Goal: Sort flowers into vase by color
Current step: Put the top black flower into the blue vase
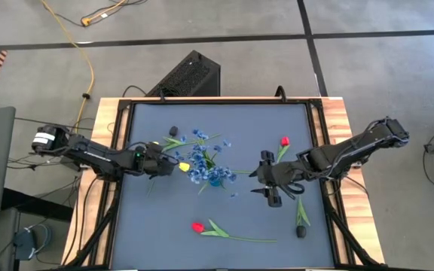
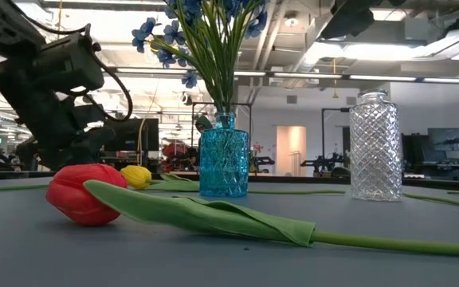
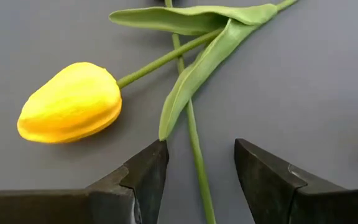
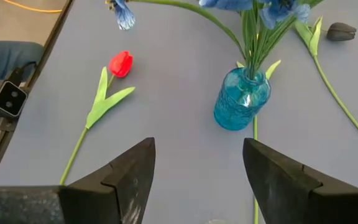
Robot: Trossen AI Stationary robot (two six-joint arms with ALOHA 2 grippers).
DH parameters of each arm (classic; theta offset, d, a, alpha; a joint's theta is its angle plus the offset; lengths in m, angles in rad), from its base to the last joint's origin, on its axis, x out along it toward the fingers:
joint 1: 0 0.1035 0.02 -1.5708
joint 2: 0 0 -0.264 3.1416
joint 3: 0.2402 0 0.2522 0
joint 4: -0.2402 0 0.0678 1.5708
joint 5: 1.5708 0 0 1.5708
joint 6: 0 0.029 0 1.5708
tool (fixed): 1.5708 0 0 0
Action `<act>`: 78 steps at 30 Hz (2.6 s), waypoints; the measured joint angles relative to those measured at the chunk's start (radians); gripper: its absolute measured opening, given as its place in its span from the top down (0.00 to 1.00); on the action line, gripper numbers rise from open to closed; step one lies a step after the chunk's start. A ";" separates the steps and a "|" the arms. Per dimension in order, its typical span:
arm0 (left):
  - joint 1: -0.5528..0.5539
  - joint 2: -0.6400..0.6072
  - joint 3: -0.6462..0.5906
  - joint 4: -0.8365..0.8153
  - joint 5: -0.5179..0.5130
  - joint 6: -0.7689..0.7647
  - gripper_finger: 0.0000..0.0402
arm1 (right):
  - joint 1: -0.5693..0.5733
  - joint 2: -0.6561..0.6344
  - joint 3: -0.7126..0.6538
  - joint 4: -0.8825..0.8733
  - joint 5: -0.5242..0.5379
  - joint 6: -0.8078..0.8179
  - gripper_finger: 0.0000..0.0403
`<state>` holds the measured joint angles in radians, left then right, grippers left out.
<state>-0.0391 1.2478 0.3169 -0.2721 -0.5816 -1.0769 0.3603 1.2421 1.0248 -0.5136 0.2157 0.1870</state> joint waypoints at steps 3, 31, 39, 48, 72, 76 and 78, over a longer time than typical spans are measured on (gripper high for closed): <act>-0.004 -0.001 -0.015 0.044 0.010 0.018 0.58 | 0.000 0.001 0.000 -0.012 0.000 0.012 0.33; 0.010 -0.050 0.518 -0.755 -0.086 0.244 1.00 | 0.064 0.001 0.000 0.037 0.001 0.103 0.33; -0.034 -0.050 0.674 -0.901 -0.238 0.340 1.00 | 0.066 0.001 0.000 0.048 0.002 0.101 0.33; -0.019 0.115 0.677 -0.998 -0.191 0.446 1.00 | 0.056 0.001 0.000 0.056 0.003 0.093 0.33; -0.062 -0.147 0.806 -1.092 -0.527 0.354 1.00 | 0.023 0.001 -0.001 0.082 -0.005 0.101 0.33; -0.158 -0.292 0.782 -0.745 -0.521 0.599 1.00 | 0.022 0.001 0.024 0.086 -0.005 0.101 0.33; -0.206 -0.352 0.751 -0.514 -0.462 0.777 1.00 | 0.023 0.001 0.055 0.090 -0.007 0.088 0.33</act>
<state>-0.2452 0.8962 1.0682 -0.7866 -1.0433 -0.2994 0.3835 1.2427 1.0797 -0.4236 0.2091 0.2751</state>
